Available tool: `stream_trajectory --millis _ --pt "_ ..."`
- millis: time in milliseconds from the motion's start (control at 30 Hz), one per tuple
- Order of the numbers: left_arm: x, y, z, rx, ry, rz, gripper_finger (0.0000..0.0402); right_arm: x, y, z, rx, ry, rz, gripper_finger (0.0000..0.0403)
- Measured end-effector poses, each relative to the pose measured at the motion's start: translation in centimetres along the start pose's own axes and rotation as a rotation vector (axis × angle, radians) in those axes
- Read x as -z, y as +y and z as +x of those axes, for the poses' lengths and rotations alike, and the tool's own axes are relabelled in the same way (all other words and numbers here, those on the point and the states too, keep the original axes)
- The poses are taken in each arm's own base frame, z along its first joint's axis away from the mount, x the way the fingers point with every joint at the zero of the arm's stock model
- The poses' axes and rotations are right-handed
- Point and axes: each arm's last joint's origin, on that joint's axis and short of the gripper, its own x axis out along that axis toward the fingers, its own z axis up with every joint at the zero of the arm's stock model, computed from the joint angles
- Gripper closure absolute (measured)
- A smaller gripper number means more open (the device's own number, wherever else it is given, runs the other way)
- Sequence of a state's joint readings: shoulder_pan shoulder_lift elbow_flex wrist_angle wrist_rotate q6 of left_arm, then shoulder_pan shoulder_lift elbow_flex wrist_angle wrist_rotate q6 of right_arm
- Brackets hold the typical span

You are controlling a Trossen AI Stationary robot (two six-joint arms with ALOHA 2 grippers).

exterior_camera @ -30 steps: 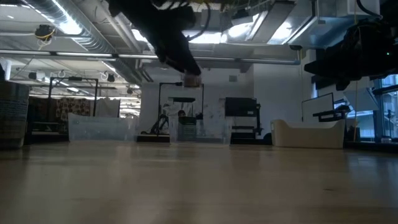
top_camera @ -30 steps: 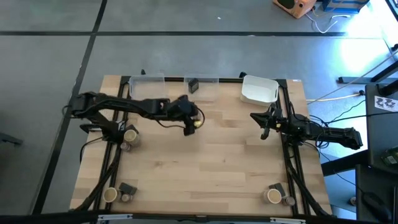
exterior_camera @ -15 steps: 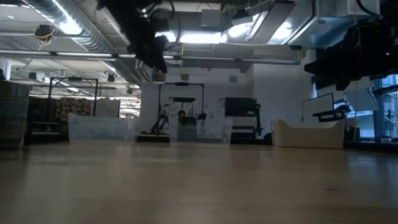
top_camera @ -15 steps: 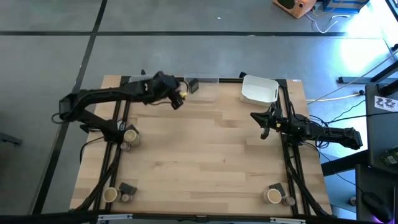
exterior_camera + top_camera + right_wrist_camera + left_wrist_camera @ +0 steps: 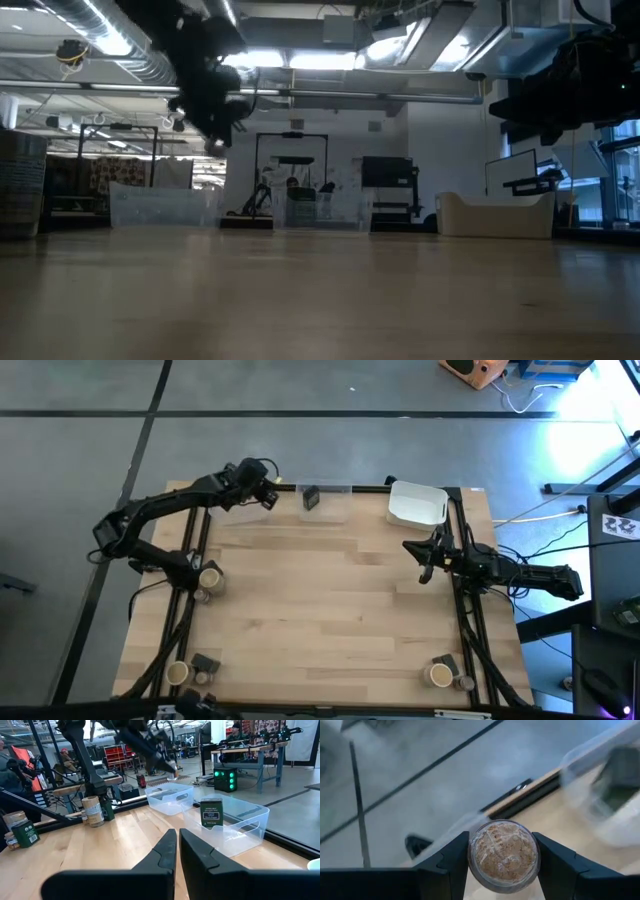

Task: Sort spices by type
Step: Put the center brown seasoning bottle into the left transparent bin

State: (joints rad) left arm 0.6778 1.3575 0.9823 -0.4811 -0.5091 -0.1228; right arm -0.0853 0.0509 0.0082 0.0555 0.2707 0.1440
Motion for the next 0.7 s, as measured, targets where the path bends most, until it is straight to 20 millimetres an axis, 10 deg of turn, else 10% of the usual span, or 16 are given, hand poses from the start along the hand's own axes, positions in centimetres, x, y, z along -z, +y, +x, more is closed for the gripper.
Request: stream_trajectory --millis 700 --pt "8.9 0.6 5.3 -0.045 0.026 -0.243 0.0226 0.0 0.0 0.0 0.007 -0.001 -0.02 0.038"
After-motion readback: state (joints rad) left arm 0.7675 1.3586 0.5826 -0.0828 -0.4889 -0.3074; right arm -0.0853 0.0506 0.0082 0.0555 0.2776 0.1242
